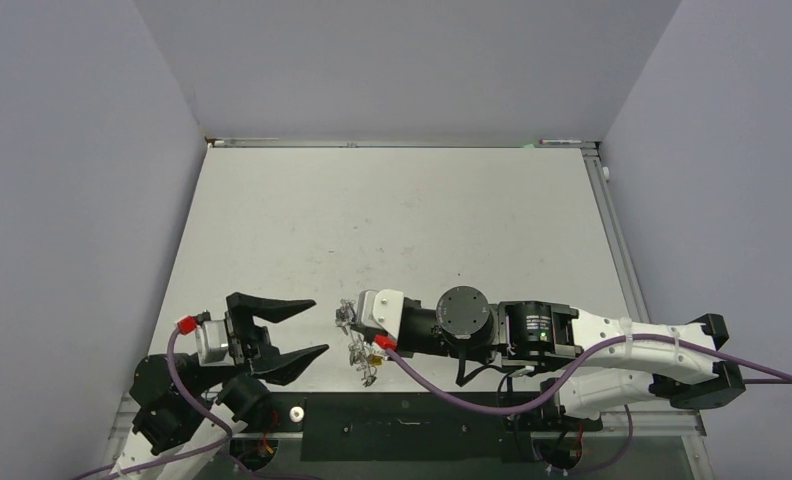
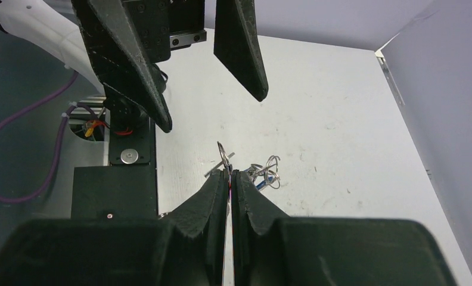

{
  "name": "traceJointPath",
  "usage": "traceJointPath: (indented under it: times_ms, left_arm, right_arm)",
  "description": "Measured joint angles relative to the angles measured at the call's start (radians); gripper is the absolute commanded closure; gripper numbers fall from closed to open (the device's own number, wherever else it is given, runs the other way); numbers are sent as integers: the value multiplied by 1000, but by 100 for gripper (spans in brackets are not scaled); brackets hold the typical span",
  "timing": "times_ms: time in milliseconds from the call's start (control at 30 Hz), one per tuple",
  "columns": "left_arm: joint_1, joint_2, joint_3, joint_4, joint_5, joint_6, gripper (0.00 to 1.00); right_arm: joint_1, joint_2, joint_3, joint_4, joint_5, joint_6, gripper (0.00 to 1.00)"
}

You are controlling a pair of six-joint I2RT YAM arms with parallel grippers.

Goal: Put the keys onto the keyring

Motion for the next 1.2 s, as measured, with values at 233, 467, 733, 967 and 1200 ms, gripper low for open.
traceJointPath:
  times_ms: [233,467,733,967,1200]
  left_arm:
    - [0,0,-23,-4,96,270,40]
    - [0,80,-32,64,216,389,56]
    - [0,174,-31,81,285,444,67]
    - [0,190,-31,124,303,457,69]
    - [-2,210,-32,166,332,439,70]
  right_arm:
    - [-3,-18,-20,-23,-18,-2,95]
    - [-3,-22,-48,-30,-31,2,95]
    - [-4,-38,-71,-28,-37,5,95]
    - [-6,-43,-71,-24,-45,5,95]
    - [-9,-56,-87,-13,-65,6,95]
